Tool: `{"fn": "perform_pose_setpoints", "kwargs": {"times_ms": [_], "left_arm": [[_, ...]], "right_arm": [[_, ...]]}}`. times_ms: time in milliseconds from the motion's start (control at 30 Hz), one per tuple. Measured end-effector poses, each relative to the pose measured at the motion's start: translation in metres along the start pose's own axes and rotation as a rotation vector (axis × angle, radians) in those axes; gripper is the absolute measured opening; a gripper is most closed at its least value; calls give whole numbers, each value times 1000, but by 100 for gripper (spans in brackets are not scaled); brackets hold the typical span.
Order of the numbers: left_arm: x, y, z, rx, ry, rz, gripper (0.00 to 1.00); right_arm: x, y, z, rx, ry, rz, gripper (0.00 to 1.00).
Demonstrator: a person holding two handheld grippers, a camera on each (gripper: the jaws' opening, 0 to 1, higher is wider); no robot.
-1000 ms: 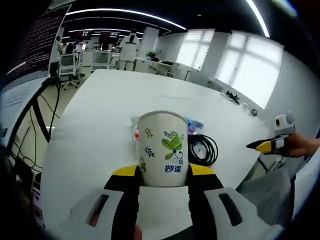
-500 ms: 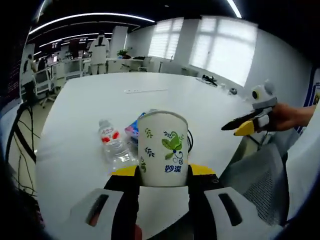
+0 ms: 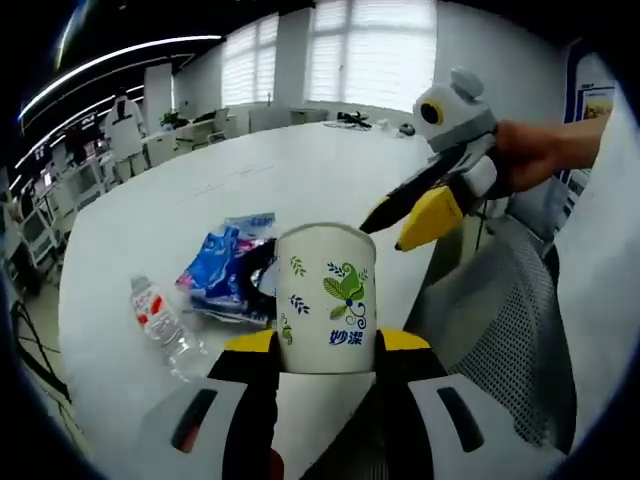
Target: Arrange the tabletop items into an orderly group along one side of the table until the central work area is clear of visible clutter.
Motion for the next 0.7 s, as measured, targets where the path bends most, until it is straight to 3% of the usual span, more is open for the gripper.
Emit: {"fn": "perform_pose_setpoints", "kwargs": {"times_ms": [200, 400, 600, 700], "left_arm": [[-7, -2, -20, 29, -212, 19, 37], [-14, -3, -35, 66, -259, 1, 37], [-15, -1, -30, 64, -276, 0, 37], [-14, -1, -29, 58, -264, -2, 37]], "right_arm": [[4, -7, 3, -51, 1, 23, 48], [5, -14, 9, -94, -24, 24, 39], [4, -20, 18, -142, -49, -1, 14], [3, -23, 24, -187, -74, -27, 7]]}}
Point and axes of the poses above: the point that each gripper's makers call its tool centre point, and the gripper's own axes: y roughly backward along the fingers, z roughly to its left, x roughly out of its underside, the point moved 8 cm from there along y, roughly backward along the fingers, and after that the axes turned 14 degrees about -x, right-handed, at the moved point
